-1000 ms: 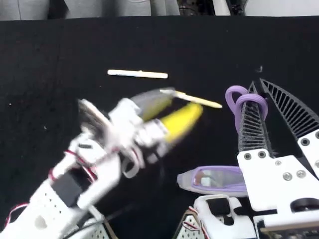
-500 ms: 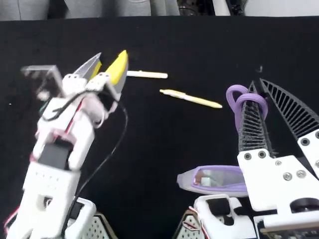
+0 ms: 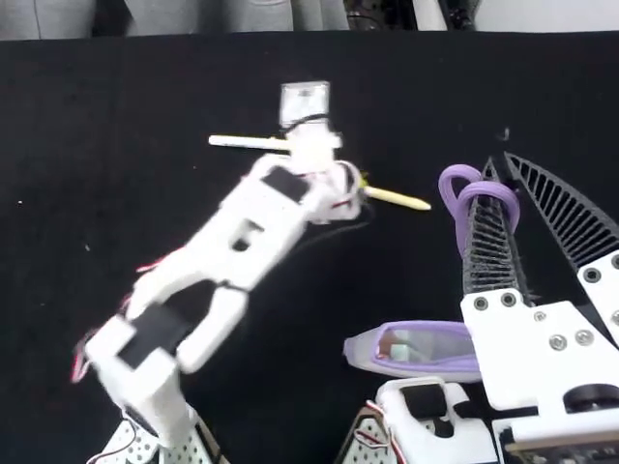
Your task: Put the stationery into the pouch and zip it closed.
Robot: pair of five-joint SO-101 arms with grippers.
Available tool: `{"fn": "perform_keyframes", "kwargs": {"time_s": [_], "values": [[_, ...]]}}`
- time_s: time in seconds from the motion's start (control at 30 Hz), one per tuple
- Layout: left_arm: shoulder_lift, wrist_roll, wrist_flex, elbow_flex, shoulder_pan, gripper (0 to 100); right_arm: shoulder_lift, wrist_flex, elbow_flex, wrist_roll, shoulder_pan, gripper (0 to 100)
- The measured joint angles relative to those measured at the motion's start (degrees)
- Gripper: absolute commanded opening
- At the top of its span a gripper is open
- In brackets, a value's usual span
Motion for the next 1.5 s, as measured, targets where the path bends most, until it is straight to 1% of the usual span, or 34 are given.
{"fn": "perform_keyframes", "kwargs": {"time_s": [0.13,0.33,0.43,0.73,0.9,0.93,1.07,1.13,1.23,1.33,1.4,1.5], "values": [[11.60,8.00,0.44,-10.37,1.85,20,0.00,0.00,0.00,0.00,0.00,1.2],[22.86,22.68,0.62,-21.98,1.76,20,0.00,0.00,0.00,0.00,0.00,1.2],[27.08,28.13,0.79,-25.58,0.70,20,0.00,0.00,0.00,0.00,0.00,1.2],[35.78,40.70,0.79,-31.21,-3.16,20,0.00,0.00,0.62,0.00,0.00,1.2],[39.56,41.93,0.88,-35.43,-3.25,20,0.00,-0.62,2.11,0.00,0.00,1.2],[40.35,41.93,0.97,-36.31,-3.25,19,0.00,-0.70,2.20,0.00,0.00,1.2],[42.73,41.93,0.97,-38.95,-3.25,7,0.00,-0.70,2.29,0.00,0.00,1.2],[43.69,42.11,0.97,-39.74,-3.25,3,0.00,-0.70,2.29,0.00,0.00,1.2],[44.66,41.67,0.97,-41.23,-3.25,3,0.00,-0.70,2.29,0.00,0.00,1.2],[44.66,38.15,0.88,-41.67,-3.25,3,0.00,-0.70,2.29,0.00,0.00,1.2],[44.66,37.10,0.88,-41.76,-3.25,3,0.00,-0.70,2.29,0.00,0.00,1.2],[45.01,36.57,3.25,-43.60,-3.25,3,0.00,-0.70,2.29,0.00,0.00,1.2]]}}
